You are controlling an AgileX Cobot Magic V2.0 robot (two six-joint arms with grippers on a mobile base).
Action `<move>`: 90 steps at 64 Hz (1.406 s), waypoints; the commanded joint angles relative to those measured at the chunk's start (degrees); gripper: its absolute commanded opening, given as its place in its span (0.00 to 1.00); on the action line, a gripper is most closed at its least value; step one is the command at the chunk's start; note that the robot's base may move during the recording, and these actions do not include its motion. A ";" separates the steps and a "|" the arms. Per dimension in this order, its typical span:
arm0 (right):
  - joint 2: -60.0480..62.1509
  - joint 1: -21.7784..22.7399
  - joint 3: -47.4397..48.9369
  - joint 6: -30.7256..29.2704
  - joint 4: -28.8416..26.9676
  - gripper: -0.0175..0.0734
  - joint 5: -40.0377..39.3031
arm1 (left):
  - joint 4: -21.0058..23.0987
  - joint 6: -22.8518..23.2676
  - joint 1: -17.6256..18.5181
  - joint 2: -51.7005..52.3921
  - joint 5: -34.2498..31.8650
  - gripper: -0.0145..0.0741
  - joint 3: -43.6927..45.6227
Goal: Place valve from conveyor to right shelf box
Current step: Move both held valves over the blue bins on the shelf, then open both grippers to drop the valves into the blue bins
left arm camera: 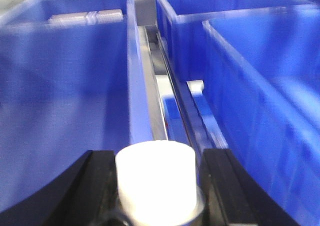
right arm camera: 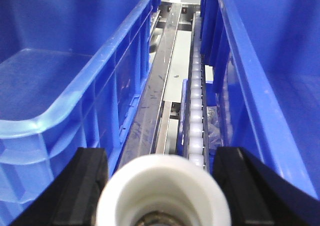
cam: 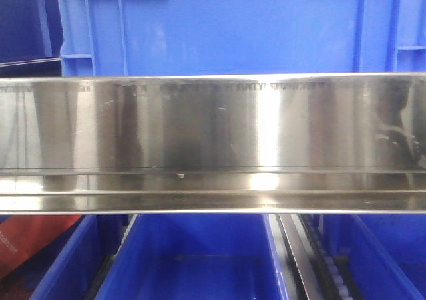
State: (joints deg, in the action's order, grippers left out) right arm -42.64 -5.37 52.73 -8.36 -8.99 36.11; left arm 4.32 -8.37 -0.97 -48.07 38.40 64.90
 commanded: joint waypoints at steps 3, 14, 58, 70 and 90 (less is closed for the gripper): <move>0.55 0.06 4.07 -0.20 0.25 0.02 -2.09 | 0.46 -0.07 0.31 -0.05 -1.55 0.04 5.28; -0.68 0.06 10.90 -0.20 -0.21 0.02 -1.70 | 4.68 -0.07 1.93 -3.14 -1.61 0.04 10.43; -28.56 -15.95 34.67 -0.20 -6.61 0.02 -3.59 | 2.12 -0.07 29.99 -40.83 -9.10 0.04 36.31; -35.79 -18.64 34.67 -1.44 -6.33 0.02 -5.87 | 2.12 -0.07 29.99 -46.44 -6.88 0.04 36.65; -43.57 -18.72 34.67 -1.58 -6.24 0.03 -6.42 | 3.20 -0.07 29.89 -50.59 -6.35 0.04 36.65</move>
State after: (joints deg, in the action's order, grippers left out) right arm -85.60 -24.10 86.35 -9.56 -15.02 33.85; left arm 6.32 -8.37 28.76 -98.88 34.38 100.31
